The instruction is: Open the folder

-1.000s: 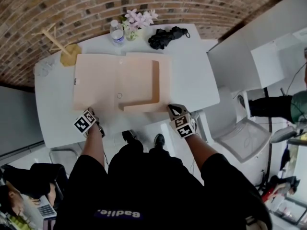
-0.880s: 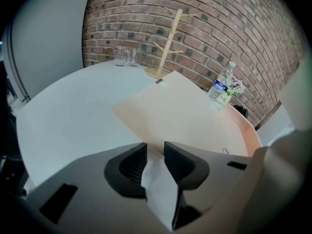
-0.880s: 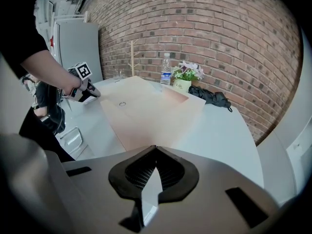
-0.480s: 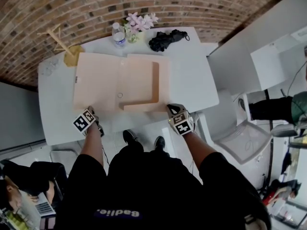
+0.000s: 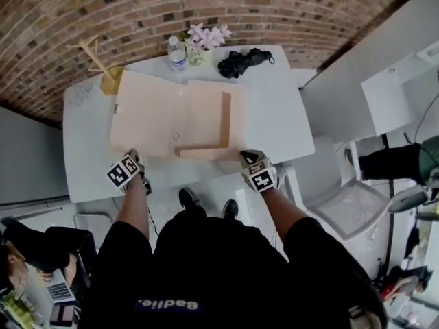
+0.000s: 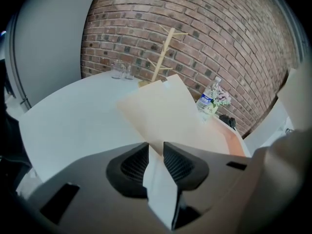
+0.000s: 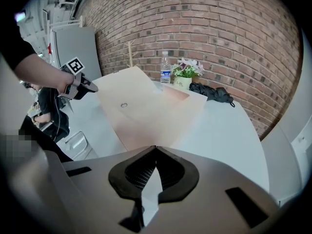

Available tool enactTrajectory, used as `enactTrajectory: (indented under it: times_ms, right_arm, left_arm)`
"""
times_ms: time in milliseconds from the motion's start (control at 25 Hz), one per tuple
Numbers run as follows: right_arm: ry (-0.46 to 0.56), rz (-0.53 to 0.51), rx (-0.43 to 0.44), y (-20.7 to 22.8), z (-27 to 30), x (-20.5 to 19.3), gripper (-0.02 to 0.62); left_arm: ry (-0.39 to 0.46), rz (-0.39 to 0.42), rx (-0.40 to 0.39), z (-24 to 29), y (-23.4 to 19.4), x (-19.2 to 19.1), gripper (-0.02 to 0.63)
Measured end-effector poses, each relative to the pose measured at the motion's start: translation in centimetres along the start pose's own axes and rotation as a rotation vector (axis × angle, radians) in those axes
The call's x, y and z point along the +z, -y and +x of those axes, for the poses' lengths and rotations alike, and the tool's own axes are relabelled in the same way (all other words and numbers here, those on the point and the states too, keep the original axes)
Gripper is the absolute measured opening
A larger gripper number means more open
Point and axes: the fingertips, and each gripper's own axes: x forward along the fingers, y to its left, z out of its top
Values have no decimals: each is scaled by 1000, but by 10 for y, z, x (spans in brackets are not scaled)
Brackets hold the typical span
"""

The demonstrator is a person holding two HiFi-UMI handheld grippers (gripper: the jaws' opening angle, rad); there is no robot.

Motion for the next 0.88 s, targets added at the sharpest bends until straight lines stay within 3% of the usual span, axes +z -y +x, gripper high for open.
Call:
enactTrajectory:
  times_ms: [880]
  right_arm:
    - [114, -46, 53, -7, -39, 25, 29]
  left_arm:
    - [106, 17, -151, -52, 56, 12, 91]
